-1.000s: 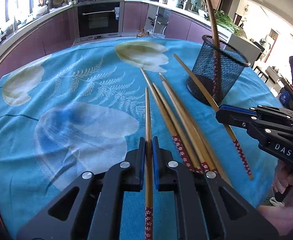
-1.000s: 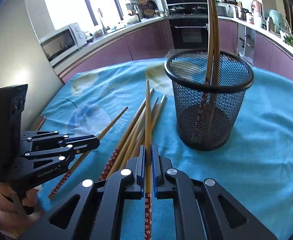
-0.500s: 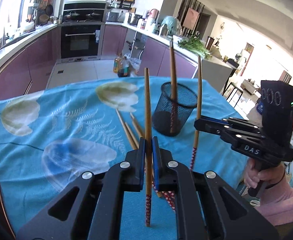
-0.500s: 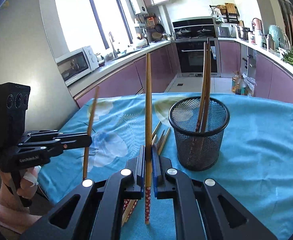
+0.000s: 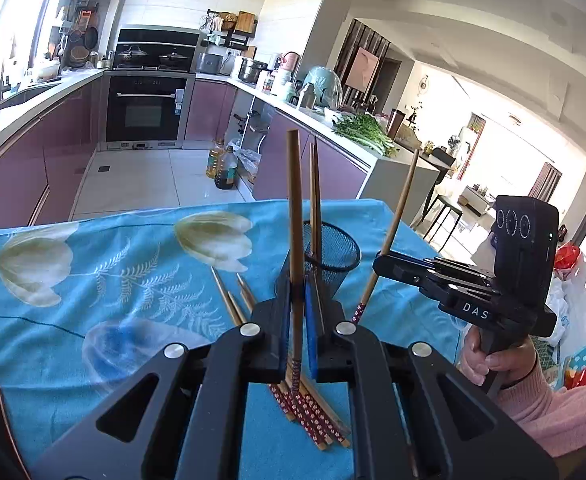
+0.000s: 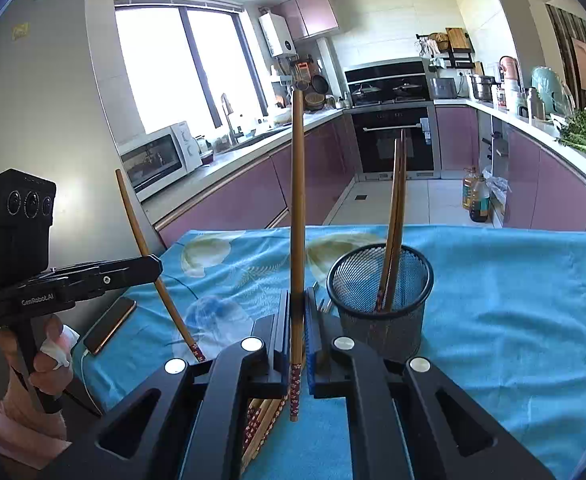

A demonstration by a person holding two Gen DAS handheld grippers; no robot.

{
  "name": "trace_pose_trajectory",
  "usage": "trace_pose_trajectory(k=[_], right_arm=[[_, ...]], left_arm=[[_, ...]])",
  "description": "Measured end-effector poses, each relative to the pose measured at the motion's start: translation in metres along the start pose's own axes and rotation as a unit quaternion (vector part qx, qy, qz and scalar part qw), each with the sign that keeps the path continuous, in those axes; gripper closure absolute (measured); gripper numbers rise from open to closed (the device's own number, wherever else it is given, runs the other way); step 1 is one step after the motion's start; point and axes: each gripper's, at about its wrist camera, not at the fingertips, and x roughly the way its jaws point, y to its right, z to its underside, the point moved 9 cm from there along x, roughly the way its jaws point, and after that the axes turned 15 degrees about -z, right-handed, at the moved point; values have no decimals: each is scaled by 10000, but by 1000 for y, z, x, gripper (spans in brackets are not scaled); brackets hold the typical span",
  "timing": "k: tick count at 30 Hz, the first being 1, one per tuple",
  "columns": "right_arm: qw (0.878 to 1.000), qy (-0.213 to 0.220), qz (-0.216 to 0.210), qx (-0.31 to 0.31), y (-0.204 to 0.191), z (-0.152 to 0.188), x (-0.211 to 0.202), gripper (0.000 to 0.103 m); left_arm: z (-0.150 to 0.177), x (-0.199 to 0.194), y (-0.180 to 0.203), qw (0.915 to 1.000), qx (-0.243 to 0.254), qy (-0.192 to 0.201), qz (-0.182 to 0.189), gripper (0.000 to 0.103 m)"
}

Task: Organize utensils
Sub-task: 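Raise both chopsticks upright, lower them into the mesh cup, and open both tools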

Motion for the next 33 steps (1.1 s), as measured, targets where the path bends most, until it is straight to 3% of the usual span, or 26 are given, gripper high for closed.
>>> trace_pose_trajectory(k=[25,33], right_arm=[[9958,720,301,-484,11,-76,-36,98],[9957,703,403,-458,24,-82,-22,98]], left_arm=[[-103,11,44,9959,160,850,254,95],[-111,28,59,9955,362,868,141,95]])
